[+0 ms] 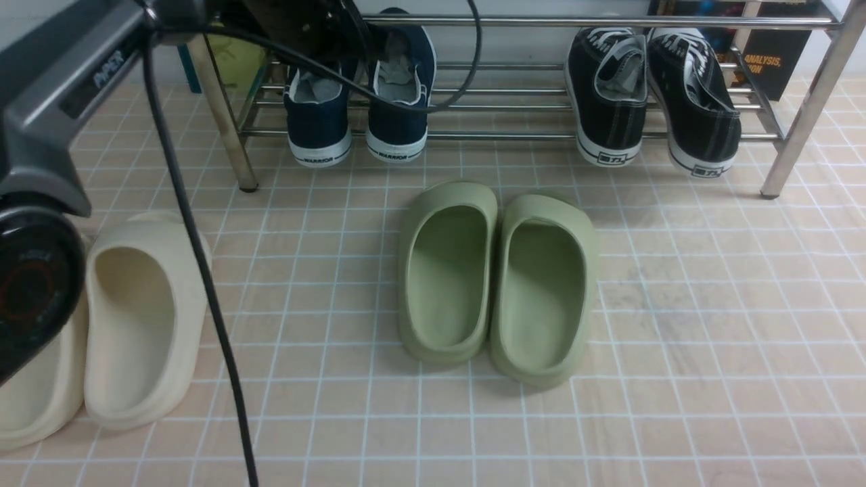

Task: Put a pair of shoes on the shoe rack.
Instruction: Use the left arm to put a shoe into the shoe rack

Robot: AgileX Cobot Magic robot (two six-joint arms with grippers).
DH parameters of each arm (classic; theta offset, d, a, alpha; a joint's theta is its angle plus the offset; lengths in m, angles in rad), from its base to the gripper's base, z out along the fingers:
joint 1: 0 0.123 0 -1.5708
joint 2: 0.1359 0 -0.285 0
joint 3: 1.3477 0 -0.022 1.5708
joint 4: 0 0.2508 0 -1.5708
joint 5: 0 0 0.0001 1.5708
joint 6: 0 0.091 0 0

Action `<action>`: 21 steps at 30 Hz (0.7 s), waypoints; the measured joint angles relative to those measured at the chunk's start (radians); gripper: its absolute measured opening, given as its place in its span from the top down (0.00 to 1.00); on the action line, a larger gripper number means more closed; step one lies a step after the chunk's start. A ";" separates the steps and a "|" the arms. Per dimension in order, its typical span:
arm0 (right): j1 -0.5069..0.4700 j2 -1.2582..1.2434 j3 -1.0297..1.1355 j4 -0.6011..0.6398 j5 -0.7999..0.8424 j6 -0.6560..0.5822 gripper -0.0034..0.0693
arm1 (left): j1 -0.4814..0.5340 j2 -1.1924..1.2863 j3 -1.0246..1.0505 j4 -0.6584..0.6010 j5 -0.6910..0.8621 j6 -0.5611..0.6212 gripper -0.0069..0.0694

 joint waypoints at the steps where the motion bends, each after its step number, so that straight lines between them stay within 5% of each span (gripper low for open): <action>1: 0.000 0.000 0.000 0.000 0.000 0.000 0.63 | 0.000 -0.004 -0.001 0.010 0.017 0.000 0.84; 11: 0.000 0.000 0.000 0.000 0.000 0.000 0.63 | 0.006 0.144 -0.001 -0.020 0.198 0.018 0.84; 21: 0.000 0.000 0.000 0.000 0.000 0.000 0.63 | 0.004 0.197 0.002 0.076 0.059 -0.120 0.83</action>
